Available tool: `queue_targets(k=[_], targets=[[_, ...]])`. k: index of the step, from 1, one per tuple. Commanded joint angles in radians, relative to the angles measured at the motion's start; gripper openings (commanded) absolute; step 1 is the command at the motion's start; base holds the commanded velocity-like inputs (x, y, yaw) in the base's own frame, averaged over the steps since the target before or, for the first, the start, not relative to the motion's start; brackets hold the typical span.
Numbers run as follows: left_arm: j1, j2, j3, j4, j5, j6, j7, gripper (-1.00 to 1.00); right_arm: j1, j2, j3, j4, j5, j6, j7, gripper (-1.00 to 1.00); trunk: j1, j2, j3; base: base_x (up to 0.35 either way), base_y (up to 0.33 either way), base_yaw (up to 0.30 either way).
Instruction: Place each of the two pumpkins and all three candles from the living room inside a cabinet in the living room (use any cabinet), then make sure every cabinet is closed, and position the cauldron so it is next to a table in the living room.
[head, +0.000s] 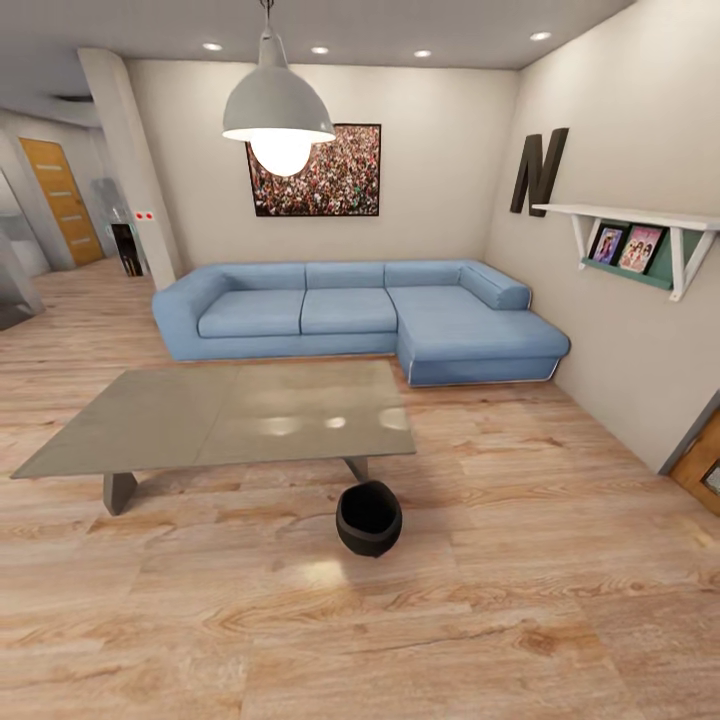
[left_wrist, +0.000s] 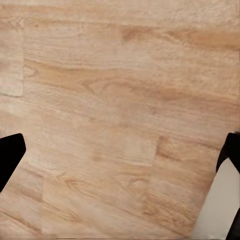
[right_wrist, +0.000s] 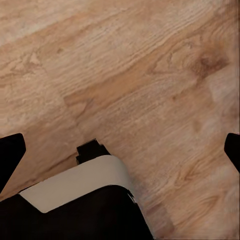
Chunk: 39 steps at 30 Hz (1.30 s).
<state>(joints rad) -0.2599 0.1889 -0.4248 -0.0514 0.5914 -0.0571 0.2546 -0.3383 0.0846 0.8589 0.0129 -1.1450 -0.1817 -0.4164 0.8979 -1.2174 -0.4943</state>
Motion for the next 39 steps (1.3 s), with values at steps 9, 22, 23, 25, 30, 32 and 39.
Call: queue_targets(k=[9, 22, 23, 25, 30, 32, 39], targets=[[0.066, 0.002, -0.032, 0.000, 0.010, -0.033, -0.135, 1.00, 0.116, -0.042, 0.009, 0.012, -0.009, -0.077, 0.156, 1.00, -0.035, 0.063, 0.027, 0.000, 0.000, 0.000], [0.094, -0.009, -0.038, 0.001, 0.011, -0.033, -0.211, 1.00, 0.142, -0.095, 0.008, 0.035, -0.011, -0.098, 0.529, 1.00, -0.084, 0.154, 0.068, 0.000, 0.000, 0.000], [0.095, -0.009, -0.038, 0.001, 0.011, -0.033, -0.219, 1.00, 0.142, -0.095, 0.007, 0.036, -0.012, -0.096, 0.557, 1.00, -0.088, 0.161, 0.071, 0.000, 0.000, 0.000], [0.099, -0.009, -0.039, 0.001, 0.011, -0.033, -0.232, 1.00, 0.142, -0.098, 0.007, 0.036, -0.013, -0.084, 0.594, 1.00, -0.096, 0.175, 0.078, 0.000, 0.000, 0.000], [0.114, -0.020, -0.040, 0.001, 0.010, -0.033, -0.241, 1.00, 0.142, -0.100, 0.006, 0.036, -0.013, 0.026, 0.614, 1.00, -0.115, 0.210, 0.093, 0.000, 0.000, 0.000], [0.118, -0.023, -0.041, 0.001, 0.010, -0.033, -0.242, 1.00, 0.142, -0.099, 0.006, 0.036, -0.013, 0.080, 0.612, 1.00, -0.123, 0.224, 0.100, 0.000, 0.000, 0.000], [0.120, -0.043, -0.062, 0.001, 0.011, -0.032, -0.242, 1.00, 0.142, -0.098, 0.004, 0.033, -0.013, 0.262, 0.518, 1.00, -0.150, 0.273, 0.121, 0.000, 0.000, 0.000]])
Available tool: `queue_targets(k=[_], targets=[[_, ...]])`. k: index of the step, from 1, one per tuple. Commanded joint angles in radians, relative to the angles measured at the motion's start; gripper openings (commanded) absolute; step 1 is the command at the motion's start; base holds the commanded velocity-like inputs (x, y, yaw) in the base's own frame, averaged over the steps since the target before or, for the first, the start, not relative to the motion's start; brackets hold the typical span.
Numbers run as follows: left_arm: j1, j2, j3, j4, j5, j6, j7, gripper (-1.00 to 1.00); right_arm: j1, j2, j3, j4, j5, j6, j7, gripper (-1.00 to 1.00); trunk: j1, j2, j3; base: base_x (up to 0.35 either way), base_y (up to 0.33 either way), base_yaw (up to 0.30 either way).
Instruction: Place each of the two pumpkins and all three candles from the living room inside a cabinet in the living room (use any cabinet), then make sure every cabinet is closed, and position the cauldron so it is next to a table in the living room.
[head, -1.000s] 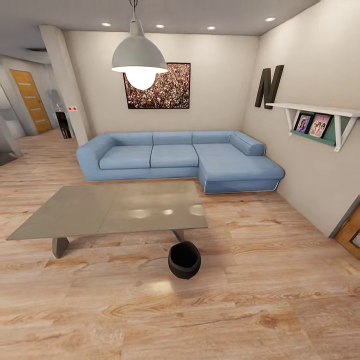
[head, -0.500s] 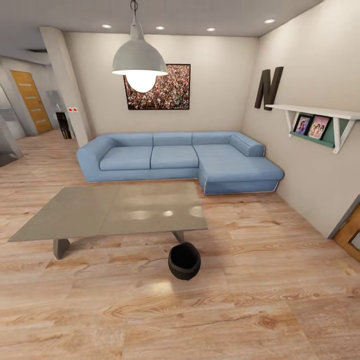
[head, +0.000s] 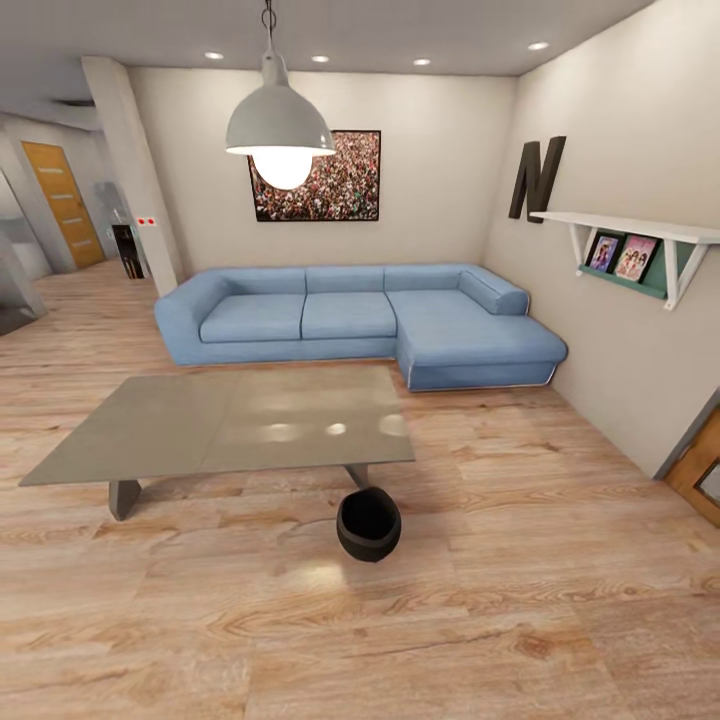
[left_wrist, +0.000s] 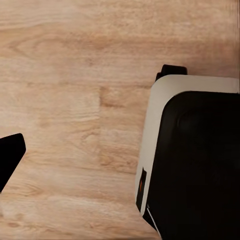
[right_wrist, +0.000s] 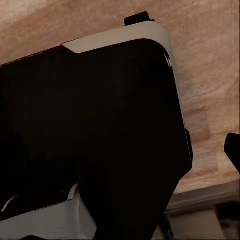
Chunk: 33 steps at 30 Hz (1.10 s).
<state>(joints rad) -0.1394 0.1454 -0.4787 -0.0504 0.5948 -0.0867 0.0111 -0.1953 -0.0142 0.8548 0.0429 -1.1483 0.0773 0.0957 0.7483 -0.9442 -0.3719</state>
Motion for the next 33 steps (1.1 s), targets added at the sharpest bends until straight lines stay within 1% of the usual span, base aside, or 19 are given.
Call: queue_targets(k=[1, 10, 14, 16, 18, 21, 23, 26, 33], targets=[[0.000, -0.003, -0.015, 0.000, 0.008, -0.001, 0.001, 1.00, -0.001, 0.000, 0.008, 0.002, -0.010, 0.006, -0.007, 1.00, -0.004, 0.007, 0.002, 0.000, 0.000, 0.000], [0.000, -0.010, -0.022, 0.001, 0.009, 0.008, 0.001, 1.00, -0.001, 0.000, 0.007, 0.002, -0.010, -0.019, -0.024, 1.00, -0.038, 0.070, 0.030, 0.000, 0.000, 0.000], [0.000, -0.013, -0.023, 0.001, 0.010, 0.023, 0.001, 1.00, -0.001, 0.001, 0.007, 0.002, -0.010, -0.033, -0.052, 1.00, -0.054, 0.098, 0.043, 0.000, 0.000, 0.000], [0.000, -0.022, -0.023, 0.001, 0.010, 0.058, 0.001, 1.00, -0.001, 0.001, 0.007, 0.002, -0.010, -0.052, -0.085, 1.00, -0.061, 0.112, 0.049, 0.000, 0.000, 0.000], [0.000, -0.029, -0.024, 0.004, 0.009, 0.099, 0.001, 1.00, -0.001, 0.002, 0.008, 0.002, -0.010, -0.071, -0.134, 1.00, -0.069, 0.126, 0.055, 0.000, 0.000, 0.000], [0.000, -0.032, -0.037, 0.005, 0.008, 0.122, 0.001, 1.00, -0.001, 0.002, 0.008, 0.002, -0.011, -0.084, -0.191, 1.00, -0.081, 0.147, 0.065, 0.000, 0.000, 0.000], [0.000, -0.033, -0.048, 0.006, 0.009, 0.129, 0.002, 1.00, -0.001, 0.001, 0.009, 0.002, -0.011, -0.095, -0.214, 1.00, -0.081, 0.147, 0.065, 0.000, 0.000, 0.000], [0.000, -0.039, -0.054, 0.006, 0.010, 0.126, 0.010, 1.00, -0.001, 0.001, 0.009, 0.001, -0.011, -0.113, -0.226, 1.00, -0.081, 0.147, 0.065, 0.000, 0.000, 0.000], [0.000, -0.045, -0.055, 0.000, 0.005, 0.117, 0.018, 1.00, -0.001, 0.002, 0.012, -0.003, -0.002, -0.124, -0.229, 1.00, -0.081, 0.147, 0.065, 0.000, 0.000, 0.000]])
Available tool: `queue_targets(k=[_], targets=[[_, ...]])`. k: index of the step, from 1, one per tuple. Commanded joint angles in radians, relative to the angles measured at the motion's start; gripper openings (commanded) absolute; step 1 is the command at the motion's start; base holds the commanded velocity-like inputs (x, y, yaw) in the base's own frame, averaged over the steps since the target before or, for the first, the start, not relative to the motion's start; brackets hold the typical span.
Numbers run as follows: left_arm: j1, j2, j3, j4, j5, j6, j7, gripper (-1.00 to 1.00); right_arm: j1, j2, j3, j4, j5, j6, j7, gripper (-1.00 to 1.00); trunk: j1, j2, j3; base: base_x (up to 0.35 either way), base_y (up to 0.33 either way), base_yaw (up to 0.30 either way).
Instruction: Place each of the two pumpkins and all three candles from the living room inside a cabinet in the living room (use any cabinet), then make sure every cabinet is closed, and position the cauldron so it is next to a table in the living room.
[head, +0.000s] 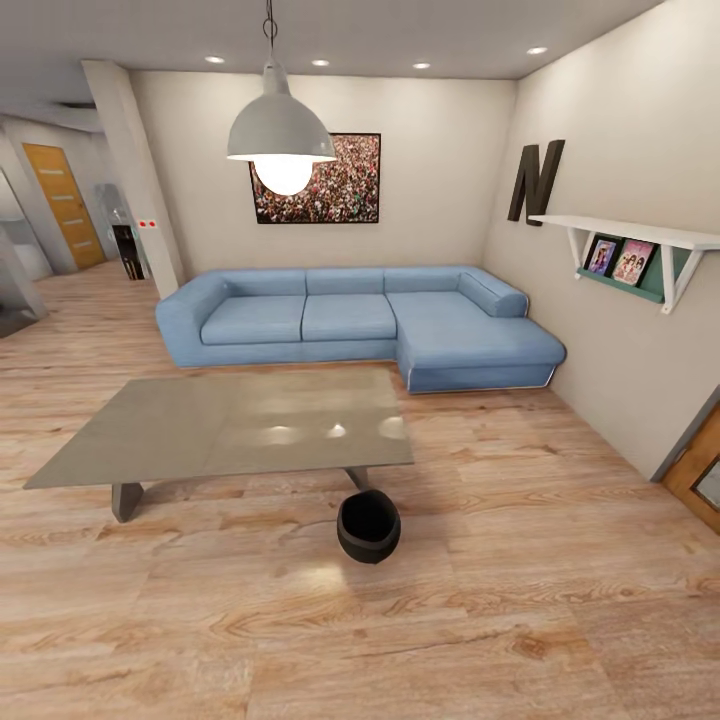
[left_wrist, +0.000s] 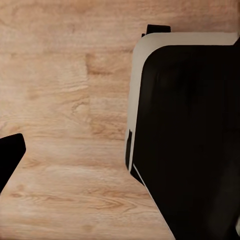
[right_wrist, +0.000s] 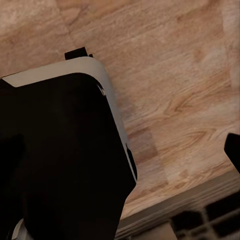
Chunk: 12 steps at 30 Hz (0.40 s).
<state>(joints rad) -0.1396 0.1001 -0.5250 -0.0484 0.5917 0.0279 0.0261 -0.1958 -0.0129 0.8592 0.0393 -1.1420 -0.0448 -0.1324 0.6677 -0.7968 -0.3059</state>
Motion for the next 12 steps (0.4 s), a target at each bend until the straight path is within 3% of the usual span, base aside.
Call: queue_targets(k=[1, 12], targets=[[0.000, 0.001, -0.007, -0.004, 0.008, -0.001, 0.003, 1.00, -0.001, 0.001, 0.008, 0.000, -0.008, -0.002, -0.001, 1.00, 0.000, -0.001, -0.001, 0.000, 0.000, 0.000], [0.000, 0.000, -0.010, -0.006, 0.015, -0.014, 0.003, 1.00, -0.001, 0.005, 0.009, -0.004, -0.011, -0.003, 0.000, 1.00, 0.000, -0.001, -0.001, 0.000, 0.000, 0.000]])
